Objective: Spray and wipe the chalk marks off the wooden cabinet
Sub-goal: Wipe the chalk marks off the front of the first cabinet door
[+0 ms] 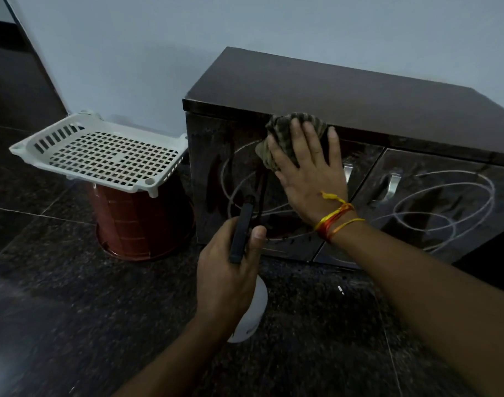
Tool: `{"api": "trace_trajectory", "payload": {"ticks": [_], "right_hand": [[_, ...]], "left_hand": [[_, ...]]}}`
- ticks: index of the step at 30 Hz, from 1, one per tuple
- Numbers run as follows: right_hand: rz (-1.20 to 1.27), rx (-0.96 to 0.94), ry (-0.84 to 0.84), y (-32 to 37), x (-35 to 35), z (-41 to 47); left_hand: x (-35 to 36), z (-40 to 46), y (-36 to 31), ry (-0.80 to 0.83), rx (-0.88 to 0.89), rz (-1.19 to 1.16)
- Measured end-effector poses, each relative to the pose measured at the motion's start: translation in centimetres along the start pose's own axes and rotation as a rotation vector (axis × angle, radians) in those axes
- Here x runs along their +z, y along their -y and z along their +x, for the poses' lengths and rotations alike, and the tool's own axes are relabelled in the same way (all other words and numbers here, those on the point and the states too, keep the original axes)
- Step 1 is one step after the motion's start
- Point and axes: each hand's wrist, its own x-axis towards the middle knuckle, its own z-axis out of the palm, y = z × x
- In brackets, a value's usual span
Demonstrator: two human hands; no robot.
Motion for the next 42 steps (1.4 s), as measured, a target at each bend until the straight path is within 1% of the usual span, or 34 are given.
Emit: {"api": "trace_trajectory", "payload": {"ticks": [5, 7, 13, 16, 21, 25, 29, 34, 36, 42], "right_hand": [[-0.088, 0.019, -0.02, -2.3, -0.1, -1.8], [-0.07, 0.024, -0.038, -1.3, 0.2, -1.0], [0.039, -0.06, -0.11, 3.5, 0.9, 3.0], [-0.005, -0.086, -0.09, 2.7, 0.7, 2.5], [-0.073, -0.05, -0.079, 0.7, 0.2, 0.6], [-0.016, -0.068, -0.088, 3.2, 0.5, 2.7], [0.048, -0.076, -0.127, 5.5, 0.8, 4.3], [-0.029, -0.053, -0.072, 4.4, 0.5, 2.3], [-0.034, -0.058, -0.08, 4.4, 0.4, 2.5], [0.071, -0.168, -0.151, 8.5, 0.5, 7.6]], "left_hand": [[-0.9, 0.2, -0.2, -0.029, 0.022, -0.016], [-1.2, 0.2, -0.2, -0.035, 0.019, -0.014], [-2.0, 0.4, 0.1, -0.07, 0.024, -0.002], [-2.6, 0.5, 0.5, -0.082, 0.006, 0.015], [-3.9, 0.9, 0.9, -0.113, 0.006, -0.008], [-4.7, 1.2, 1.3, -0.134, 0.009, 0.01], [-5.1, 1.3, 1.6, -0.119, 0.014, 0.029], [-5.7, 1.4, 1.4, -0.135, 0.008, 0.009], [-5.9, 1.3, 1.3, -0.14, 0.006, 0.002], [-6.0, 1.1, 1.5, -0.122, 0.022, 0.004]]}}
